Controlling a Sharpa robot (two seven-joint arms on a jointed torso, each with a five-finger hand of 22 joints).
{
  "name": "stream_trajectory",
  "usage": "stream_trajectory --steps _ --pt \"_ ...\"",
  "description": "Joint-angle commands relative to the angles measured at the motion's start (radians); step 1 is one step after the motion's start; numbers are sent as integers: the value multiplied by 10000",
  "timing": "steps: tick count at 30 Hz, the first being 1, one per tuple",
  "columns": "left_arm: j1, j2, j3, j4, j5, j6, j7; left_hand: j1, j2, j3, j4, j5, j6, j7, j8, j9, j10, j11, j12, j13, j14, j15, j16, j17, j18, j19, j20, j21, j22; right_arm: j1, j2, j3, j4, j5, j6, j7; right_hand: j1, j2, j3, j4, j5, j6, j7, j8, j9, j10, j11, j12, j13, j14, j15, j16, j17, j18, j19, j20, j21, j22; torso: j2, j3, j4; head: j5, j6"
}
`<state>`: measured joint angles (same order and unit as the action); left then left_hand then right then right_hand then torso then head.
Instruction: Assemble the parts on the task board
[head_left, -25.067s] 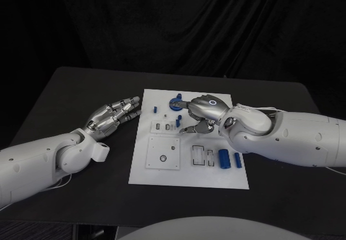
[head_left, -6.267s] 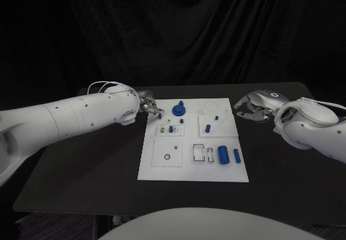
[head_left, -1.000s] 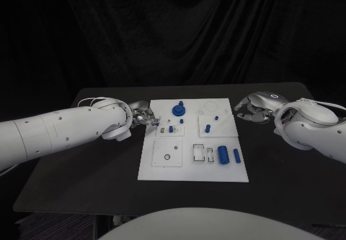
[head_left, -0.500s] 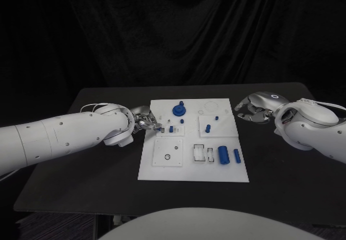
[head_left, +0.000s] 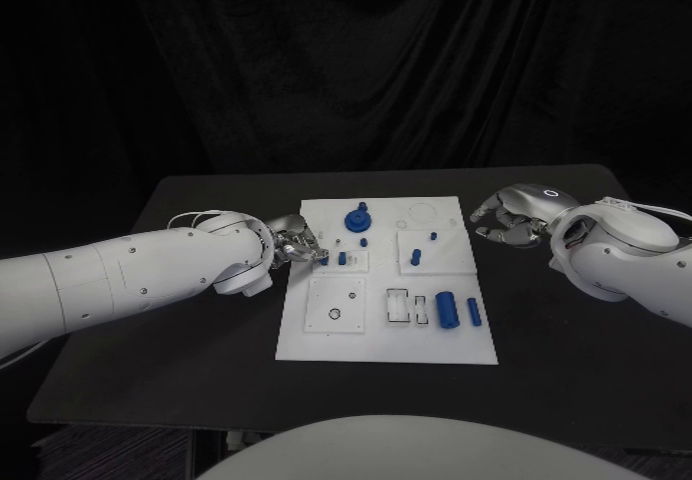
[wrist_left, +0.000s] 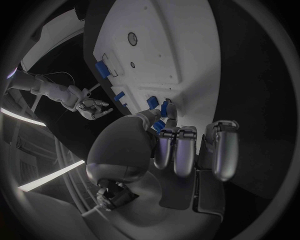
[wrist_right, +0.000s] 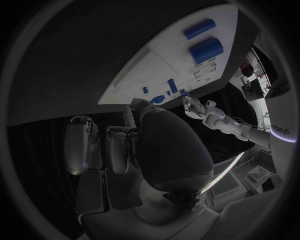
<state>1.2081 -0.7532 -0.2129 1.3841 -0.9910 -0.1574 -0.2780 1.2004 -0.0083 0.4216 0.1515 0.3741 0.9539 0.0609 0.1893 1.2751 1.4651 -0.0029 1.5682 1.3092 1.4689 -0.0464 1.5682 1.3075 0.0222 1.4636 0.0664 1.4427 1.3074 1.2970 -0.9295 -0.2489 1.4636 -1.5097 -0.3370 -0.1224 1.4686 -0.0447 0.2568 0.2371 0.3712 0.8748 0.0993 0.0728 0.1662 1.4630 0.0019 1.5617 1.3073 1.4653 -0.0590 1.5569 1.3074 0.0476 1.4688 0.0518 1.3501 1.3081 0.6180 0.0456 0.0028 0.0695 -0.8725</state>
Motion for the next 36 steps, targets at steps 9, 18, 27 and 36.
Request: stream_trajectory --steps 9,18,27,36 --pt "-129 88 7 -94 -38 -275 485 -121 21 66 10 -61 -107 17 -54 2 1057 0 26 2616 1019 -16 26 2633 177 -54 -30 -56 1919 -23 -28 6 38 50 23 -128 -47 7 66 18 61 54 23 -45 -15 863 38 -68 2435 1007 22 -44 2524 51 49 15 -33 1920 4 -12 21 -21 -1" --pt "-168 93 7 -148 -44 -330 530 -130 4 64 9 -59 -115 20 -59 1 1057 3 26 2616 1019 -13 26 2633 176 -52 -28 -54 1921 -24 2 6 16 51 53 -124 -47 7 66 18 61 54 23 -45 -15 863 38 -68 2435 1007 22 -44 2524 51 49 15 -33 1920 5 -17 14 3 -1" --pt "-199 16 7 -163 -44 -348 511 -136 -3 69 7 -54 -118 21 -63 0 1057 6 26 2616 1019 -10 26 2633 174 -46 -25 -48 1926 -30 17 6 -4 51 72 -120 -53 3 77 15 65 53 25 -46 -19 863 39 -68 2435 1006 22 -48 2522 53 46 15 -43 1917 -5 -15 25 -6 -1" --pt "-223 -46 7 -160 -44 -313 475 -140 -5 76 6 -49 -116 21 -64 0 1057 7 26 2616 1019 -8 26 2633 176 -51 -23 -55 1923 -41 23 6 -13 51 80 -120 -53 3 77 15 65 53 25 -46 -19 863 39 -68 2435 1006 22 -48 2522 53 46 15 -43 1917 0 -21 25 14 -1"
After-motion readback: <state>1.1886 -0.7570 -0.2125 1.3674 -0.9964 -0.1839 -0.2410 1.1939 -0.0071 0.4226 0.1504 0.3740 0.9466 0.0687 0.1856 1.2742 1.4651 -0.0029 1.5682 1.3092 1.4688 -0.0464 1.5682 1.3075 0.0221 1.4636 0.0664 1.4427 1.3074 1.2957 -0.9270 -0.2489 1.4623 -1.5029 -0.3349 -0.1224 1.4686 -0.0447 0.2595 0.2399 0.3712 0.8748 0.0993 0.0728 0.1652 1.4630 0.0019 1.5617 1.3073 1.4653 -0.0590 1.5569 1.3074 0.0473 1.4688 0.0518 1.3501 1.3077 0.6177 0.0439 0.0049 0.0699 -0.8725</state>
